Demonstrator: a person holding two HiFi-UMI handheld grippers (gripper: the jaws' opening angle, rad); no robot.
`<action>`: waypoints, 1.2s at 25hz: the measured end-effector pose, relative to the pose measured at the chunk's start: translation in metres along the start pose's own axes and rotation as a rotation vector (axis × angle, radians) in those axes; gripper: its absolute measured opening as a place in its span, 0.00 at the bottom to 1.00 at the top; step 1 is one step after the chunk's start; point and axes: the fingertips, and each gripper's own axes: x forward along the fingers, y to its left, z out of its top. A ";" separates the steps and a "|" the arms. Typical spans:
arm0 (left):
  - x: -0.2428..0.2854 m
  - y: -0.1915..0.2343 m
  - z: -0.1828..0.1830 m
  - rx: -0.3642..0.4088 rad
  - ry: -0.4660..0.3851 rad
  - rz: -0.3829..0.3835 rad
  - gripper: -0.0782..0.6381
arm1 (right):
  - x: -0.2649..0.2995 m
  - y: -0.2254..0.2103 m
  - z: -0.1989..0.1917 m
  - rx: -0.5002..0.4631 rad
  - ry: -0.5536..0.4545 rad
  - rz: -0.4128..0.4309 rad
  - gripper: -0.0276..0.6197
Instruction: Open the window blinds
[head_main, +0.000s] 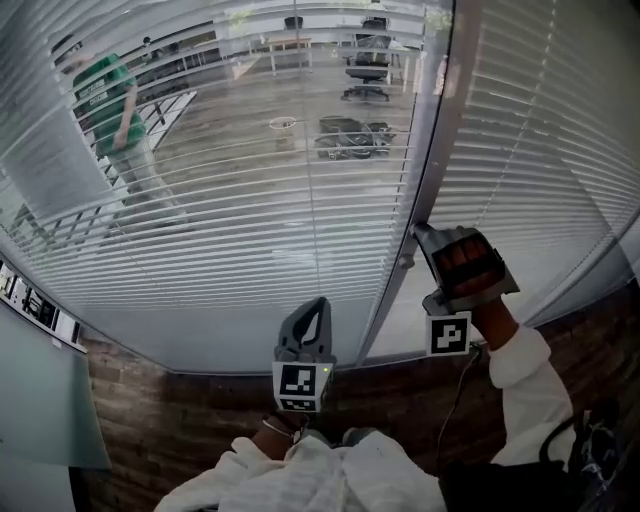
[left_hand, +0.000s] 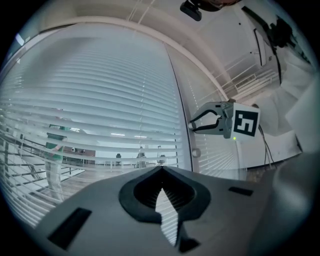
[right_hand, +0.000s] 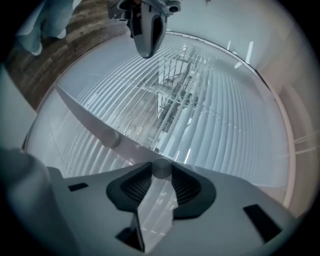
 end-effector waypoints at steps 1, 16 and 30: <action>-0.001 0.001 0.000 0.000 0.000 0.003 0.11 | 0.000 -0.002 0.000 0.067 -0.003 -0.011 0.24; -0.028 0.051 0.023 -0.106 -0.074 0.085 0.11 | -0.064 -0.060 0.080 1.901 -0.259 -0.430 0.08; -0.047 0.082 0.022 -0.116 -0.036 0.099 0.11 | -0.037 -0.014 0.149 1.984 -0.145 -0.126 0.06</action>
